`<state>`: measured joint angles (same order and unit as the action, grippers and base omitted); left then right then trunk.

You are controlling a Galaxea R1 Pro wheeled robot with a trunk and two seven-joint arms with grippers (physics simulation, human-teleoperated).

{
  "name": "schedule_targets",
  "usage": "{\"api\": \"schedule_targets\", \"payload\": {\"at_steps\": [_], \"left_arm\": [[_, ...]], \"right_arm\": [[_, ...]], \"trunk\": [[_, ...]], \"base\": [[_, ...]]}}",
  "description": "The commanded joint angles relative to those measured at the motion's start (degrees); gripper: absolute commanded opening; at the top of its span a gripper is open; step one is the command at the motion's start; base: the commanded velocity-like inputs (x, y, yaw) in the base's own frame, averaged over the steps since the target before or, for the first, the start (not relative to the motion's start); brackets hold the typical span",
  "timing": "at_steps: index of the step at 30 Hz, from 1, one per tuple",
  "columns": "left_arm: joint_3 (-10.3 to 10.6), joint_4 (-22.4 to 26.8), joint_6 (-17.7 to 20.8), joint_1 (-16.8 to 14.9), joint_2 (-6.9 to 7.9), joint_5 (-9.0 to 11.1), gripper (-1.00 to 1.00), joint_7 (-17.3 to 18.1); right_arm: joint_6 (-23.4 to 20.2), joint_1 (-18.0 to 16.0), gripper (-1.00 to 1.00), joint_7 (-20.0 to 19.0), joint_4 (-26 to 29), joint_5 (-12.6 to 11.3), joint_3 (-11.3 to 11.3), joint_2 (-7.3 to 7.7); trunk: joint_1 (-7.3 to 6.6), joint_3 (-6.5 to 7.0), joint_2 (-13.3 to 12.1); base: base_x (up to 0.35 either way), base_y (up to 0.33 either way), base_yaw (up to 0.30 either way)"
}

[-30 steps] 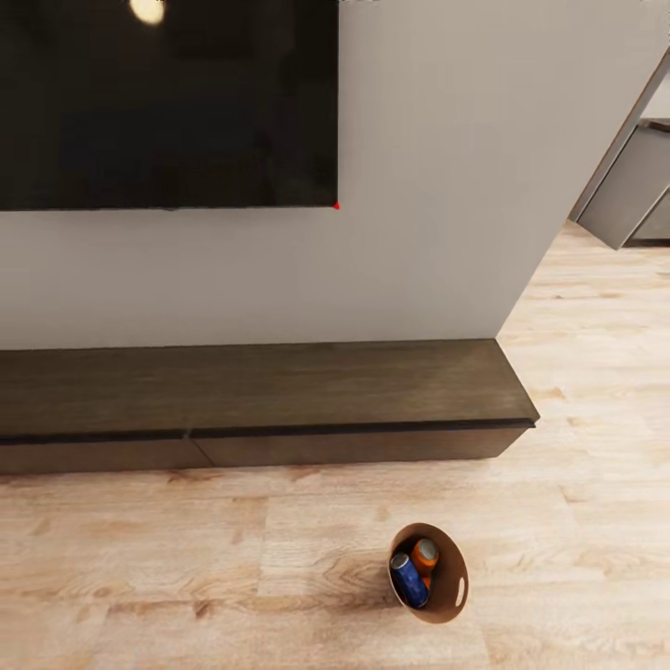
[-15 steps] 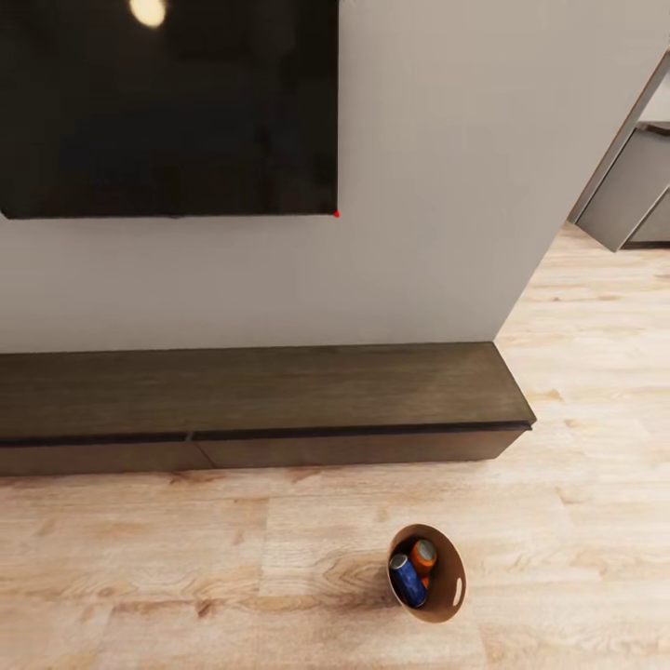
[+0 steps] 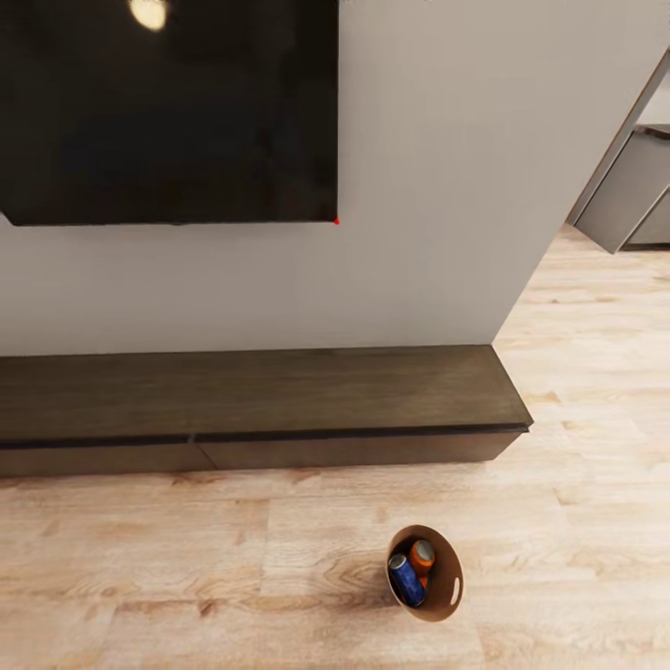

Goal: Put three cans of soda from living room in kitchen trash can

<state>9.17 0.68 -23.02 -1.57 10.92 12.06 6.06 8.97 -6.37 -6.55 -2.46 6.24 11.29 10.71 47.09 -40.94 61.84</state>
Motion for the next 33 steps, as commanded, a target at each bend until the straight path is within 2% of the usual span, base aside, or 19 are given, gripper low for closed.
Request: {"api": "schedule_targets", "payload": {"at_steps": [1, 33], "left_arm": [[0.0, 0.0, 0.0, 0.0, 0.00, 0.0, 1.00, 0.0], [0.0, -0.1, 0.0, 0.1, -0.19, 0.1, 1.00, -0.1]], "right_arm": [[0.0, 0.0, 1.00, 0.1, 0.0, 0.0, 0.0, 0.00], [0.1, 0.7, 1.00, 0.3, 0.1, 0.0, 0.0, -0.55]], "trunk": [[-0.23, 0.19, -0.4], [-7.25, 5.93, -13.2]], "base": [[0.000, 0.000, 0.000], [0.000, 0.000, 0.000]]}}
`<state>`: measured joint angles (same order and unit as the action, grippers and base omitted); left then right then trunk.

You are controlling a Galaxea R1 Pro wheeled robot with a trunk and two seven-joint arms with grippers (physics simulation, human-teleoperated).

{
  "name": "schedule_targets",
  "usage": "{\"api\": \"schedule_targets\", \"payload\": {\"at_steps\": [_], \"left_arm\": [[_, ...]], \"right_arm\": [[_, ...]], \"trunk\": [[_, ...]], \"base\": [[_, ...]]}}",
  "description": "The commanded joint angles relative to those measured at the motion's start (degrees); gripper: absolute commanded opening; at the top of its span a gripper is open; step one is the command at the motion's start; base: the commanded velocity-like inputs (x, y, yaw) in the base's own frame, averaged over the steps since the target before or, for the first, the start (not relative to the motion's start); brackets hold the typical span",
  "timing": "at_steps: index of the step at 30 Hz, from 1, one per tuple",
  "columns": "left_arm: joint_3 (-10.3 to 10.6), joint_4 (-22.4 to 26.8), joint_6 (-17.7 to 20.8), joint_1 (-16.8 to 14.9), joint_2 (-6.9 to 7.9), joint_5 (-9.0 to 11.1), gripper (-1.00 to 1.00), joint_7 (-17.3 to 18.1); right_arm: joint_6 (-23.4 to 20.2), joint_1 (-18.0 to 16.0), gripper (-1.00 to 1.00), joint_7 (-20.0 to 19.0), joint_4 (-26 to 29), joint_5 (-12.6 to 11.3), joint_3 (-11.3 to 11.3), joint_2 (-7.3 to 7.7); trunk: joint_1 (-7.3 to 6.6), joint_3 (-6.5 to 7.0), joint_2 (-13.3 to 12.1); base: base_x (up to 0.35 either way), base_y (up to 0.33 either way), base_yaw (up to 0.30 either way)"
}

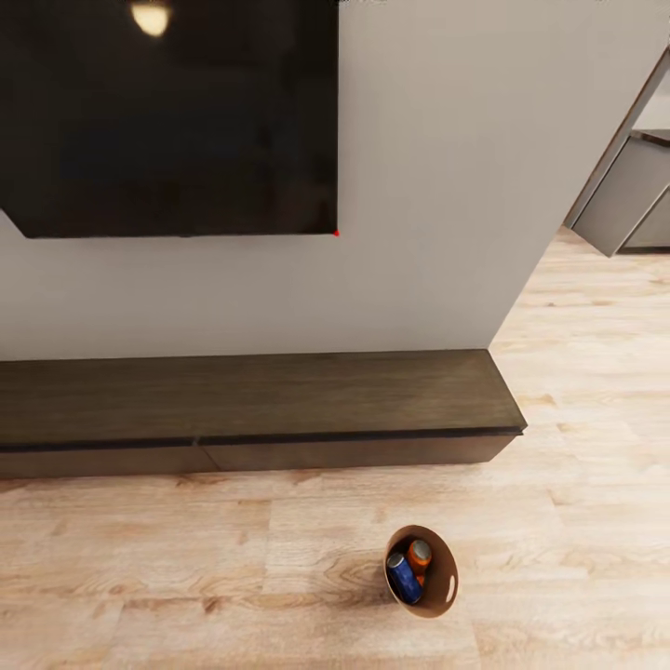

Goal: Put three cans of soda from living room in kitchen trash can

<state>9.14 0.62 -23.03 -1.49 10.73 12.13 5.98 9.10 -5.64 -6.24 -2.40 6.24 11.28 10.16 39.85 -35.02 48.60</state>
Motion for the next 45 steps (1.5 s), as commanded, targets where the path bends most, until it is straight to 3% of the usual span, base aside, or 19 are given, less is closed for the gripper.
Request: {"api": "schedule_targets", "payload": {"at_steps": [1, 17, 20, 25, 31, 33, 37, 45], "left_arm": [[0.0, 0.0, 0.0, 0.0, 0.00, 0.0, 1.00, 0.0], [0.0, 0.0, 2.8, 0.4, 0.12, -0.2, 1.00, 1.0], [0.0, 0.0, 5.2, 1.6, 0.04, -0.2, 1.00, 3.7], [-0.1, 0.0, 14.2, 2.4, 0.02, -0.1, 1.00, 8.5], [-0.2, 0.0, 18.6, 2.6, -0.33, -0.2, 1.00, 9.8], [-0.2, 0.0, 20.0, 2.6, -1.15, -0.2, 1.00, 10.0], [-0.1, 0.1, 19.6, 2.6, -1.86, 0.0, 1.00, 9.7], [0.1, 0.3, 13.1, 2.6, -2.17, -0.2, 1.00, 8.2]], "right_arm": [[0.0, 0.0, 1.00, 0.0, 0.0, 0.0, 0.0, 0.04], [1.4, 0.3, 1.00, 0.0, 0.1, 0.0, 0.1, 0.35], [1.5, 0.3, 1.00, 0.0, 0.1, 0.0, 0.1, 0.23], [1.5, 0.3, 1.00, 0.1, 0.1, 0.0, 0.1, 0.07], [1.5, 0.3, 1.00, 0.1, 0.1, 0.1, 0.0, 0.05], [1.5, 0.3, 1.00, 0.1, 0.2, 0.5, -0.4, -0.07], [1.5, 0.3, 1.00, 0.1, 0.5, 0.7, -0.5, -0.21], [1.5, 0.3, 1.00, 0.1, 0.4, 0.6, -0.5, -0.27]], "trunk": [[-0.23, 0.19, -0.4], [-3.74, 3.06, -6.8], [-4.40, 3.60, -8.0], [-5.50, 4.49, -10.0], [-6.81, 5.57, -12.4], [-6.81, 5.57, -12.4], [-6.81, 5.57, -12.4], [-6.81, 5.57, -12.4]], "base": [[0.000, 0.000, 0.000], [0.000, 0.000, 0.000], [0.000, 0.000, 0.000], [0.000, 0.000, 0.000], [0.000, 0.000, 0.000], [0.000, 0.000, 0.000], [0.000, 0.000, 0.000], [0.000, 0.000, 0.000]]}}
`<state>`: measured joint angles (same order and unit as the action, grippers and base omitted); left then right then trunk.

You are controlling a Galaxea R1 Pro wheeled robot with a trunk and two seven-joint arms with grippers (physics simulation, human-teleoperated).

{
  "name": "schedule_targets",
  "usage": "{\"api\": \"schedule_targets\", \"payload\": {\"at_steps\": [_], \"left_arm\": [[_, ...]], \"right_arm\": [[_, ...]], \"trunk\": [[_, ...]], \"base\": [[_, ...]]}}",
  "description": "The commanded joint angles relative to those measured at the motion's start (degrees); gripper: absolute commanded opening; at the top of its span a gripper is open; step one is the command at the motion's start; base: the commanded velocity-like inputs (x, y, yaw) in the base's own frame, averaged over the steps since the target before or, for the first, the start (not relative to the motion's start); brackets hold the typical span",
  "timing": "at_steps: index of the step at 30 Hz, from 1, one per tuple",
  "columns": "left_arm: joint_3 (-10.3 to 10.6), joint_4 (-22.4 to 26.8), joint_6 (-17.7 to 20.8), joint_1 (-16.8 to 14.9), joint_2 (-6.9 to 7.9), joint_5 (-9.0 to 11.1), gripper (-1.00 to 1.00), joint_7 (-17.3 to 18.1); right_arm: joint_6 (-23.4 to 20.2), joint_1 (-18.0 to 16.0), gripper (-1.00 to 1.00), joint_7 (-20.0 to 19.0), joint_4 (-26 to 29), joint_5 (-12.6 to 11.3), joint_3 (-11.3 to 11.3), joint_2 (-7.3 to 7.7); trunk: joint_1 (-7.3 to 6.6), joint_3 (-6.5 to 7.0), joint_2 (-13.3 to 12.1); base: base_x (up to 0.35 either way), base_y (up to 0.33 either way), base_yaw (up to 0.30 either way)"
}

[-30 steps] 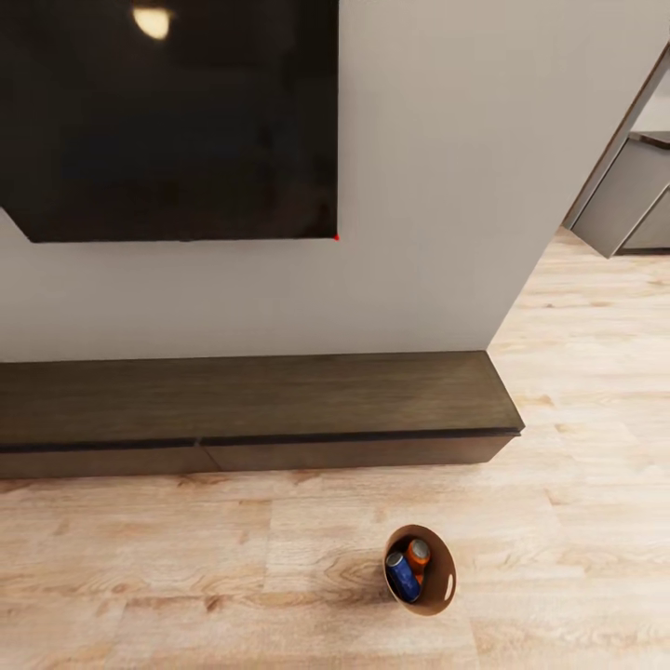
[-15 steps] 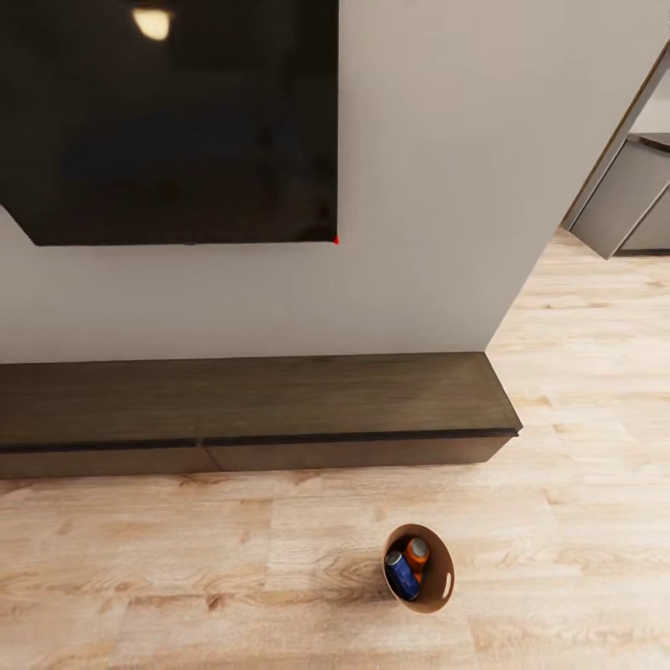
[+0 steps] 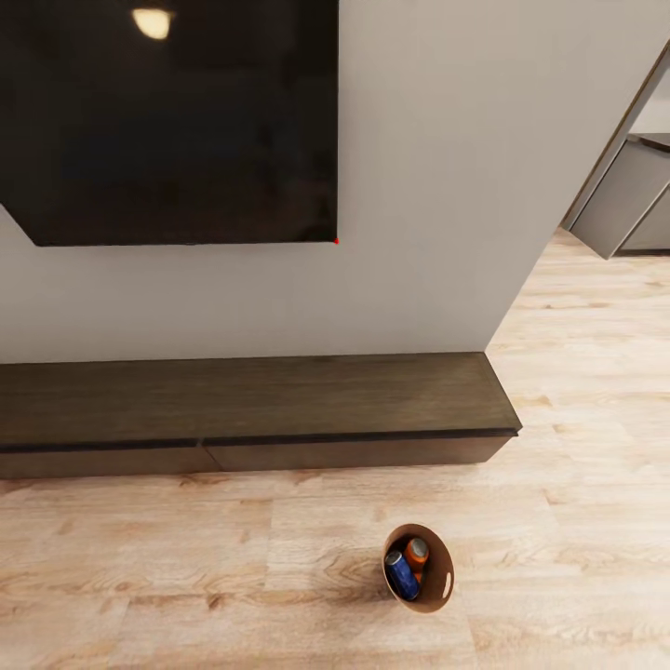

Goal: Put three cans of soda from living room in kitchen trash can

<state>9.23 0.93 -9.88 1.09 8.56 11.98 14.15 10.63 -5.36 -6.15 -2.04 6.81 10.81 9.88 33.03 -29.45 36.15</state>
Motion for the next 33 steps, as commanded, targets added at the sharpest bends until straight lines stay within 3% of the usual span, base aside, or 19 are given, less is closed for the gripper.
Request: {"api": "schedule_targets", "payload": {"at_steps": [1, 33], "left_arm": [[0.1, 0.0, -0.3, 0.0, -0.01, 0.0, 1.00, -0.1], [0.2, 0.5, -1.5, -0.1, -0.21, 0.0, 1.00, -0.3]], "right_arm": [[0.0, 0.0, 1.00, 0.0, 0.0, 0.0, 0.0, 0.01], [0.0, 0.0, 1.00, 0.0, 0.0, -0.3, -0.3, -0.39]], "trunk": [[0.00, 0.00, 0.0], [0.00, 0.00, 0.0]], "base": [[0.000, 0.000, 0.000], [0.000, 0.000, 0.000]]}}
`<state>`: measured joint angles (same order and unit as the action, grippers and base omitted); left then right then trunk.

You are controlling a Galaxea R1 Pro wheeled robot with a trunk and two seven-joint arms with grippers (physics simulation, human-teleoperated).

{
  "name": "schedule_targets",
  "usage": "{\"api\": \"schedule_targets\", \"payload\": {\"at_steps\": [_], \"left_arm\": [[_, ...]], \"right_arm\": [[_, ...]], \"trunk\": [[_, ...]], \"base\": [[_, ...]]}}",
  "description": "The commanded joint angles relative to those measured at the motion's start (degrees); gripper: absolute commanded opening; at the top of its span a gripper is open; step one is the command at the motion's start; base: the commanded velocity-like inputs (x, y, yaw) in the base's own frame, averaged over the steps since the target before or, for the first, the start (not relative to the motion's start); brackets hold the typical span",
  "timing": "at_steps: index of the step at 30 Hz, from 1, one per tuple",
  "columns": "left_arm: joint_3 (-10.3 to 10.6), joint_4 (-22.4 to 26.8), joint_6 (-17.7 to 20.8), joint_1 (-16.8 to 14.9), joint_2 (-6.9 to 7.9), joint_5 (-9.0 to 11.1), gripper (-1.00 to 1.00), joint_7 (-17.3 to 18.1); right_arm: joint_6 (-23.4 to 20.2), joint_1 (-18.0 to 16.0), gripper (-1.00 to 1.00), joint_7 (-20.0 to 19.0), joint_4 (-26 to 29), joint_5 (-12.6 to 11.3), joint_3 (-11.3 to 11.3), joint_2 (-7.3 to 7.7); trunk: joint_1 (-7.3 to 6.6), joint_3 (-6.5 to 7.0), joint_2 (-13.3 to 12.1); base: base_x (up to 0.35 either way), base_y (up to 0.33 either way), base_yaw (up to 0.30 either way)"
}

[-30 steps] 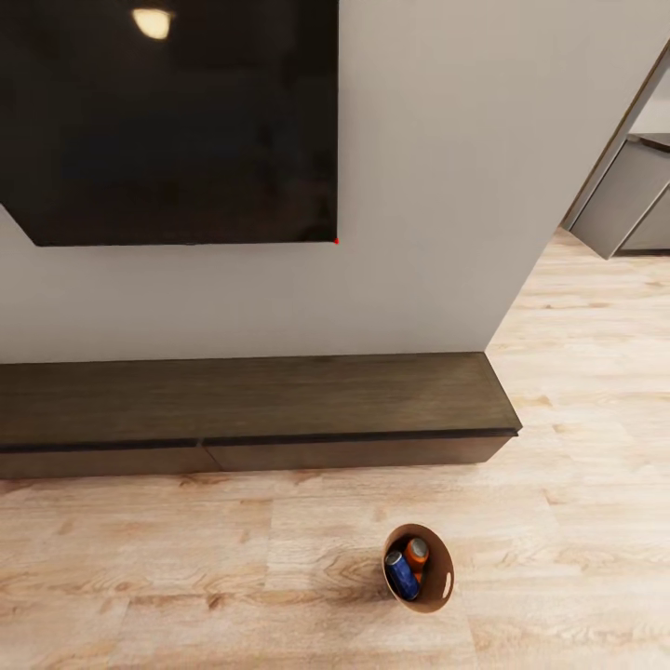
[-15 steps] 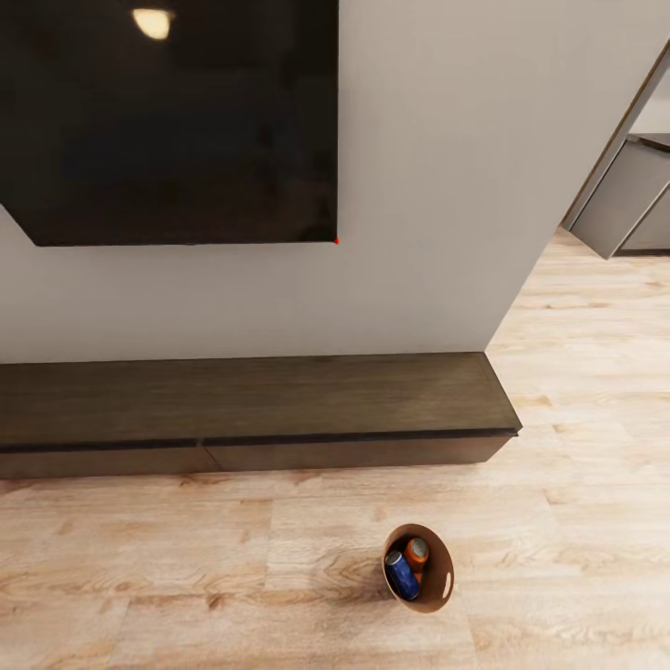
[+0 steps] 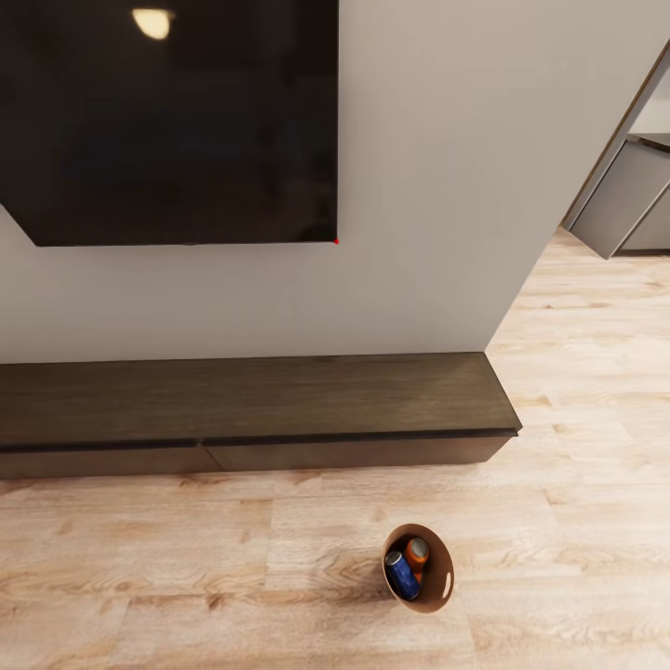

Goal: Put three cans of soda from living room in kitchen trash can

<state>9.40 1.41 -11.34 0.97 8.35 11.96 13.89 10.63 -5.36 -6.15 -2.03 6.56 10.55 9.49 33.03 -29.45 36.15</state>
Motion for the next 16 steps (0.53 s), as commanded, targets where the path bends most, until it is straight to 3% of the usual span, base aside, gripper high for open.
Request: {"api": "schedule_targets", "payload": {"at_steps": [1, 16], "left_arm": [[0.0, 0.0, 0.0, 0.0, 0.00, 0.0, 1.00, 0.0], [0.0, 0.0, 0.0, 0.0, 0.00, 0.0, 1.00, 0.0]], "right_arm": [[0.0, 0.0, 1.00, 0.0, 0.0, 0.0, 0.0, 0.00], [0.0, 0.0, 1.00, 0.0, 0.0, -0.1, 0.0, 0.00]], "trunk": [[0.00, 0.00, 0.0], [0.00, 0.00, 0.0]], "base": [[0.000, 0.000, 0.000], [0.000, 0.000, 0.000]]}}
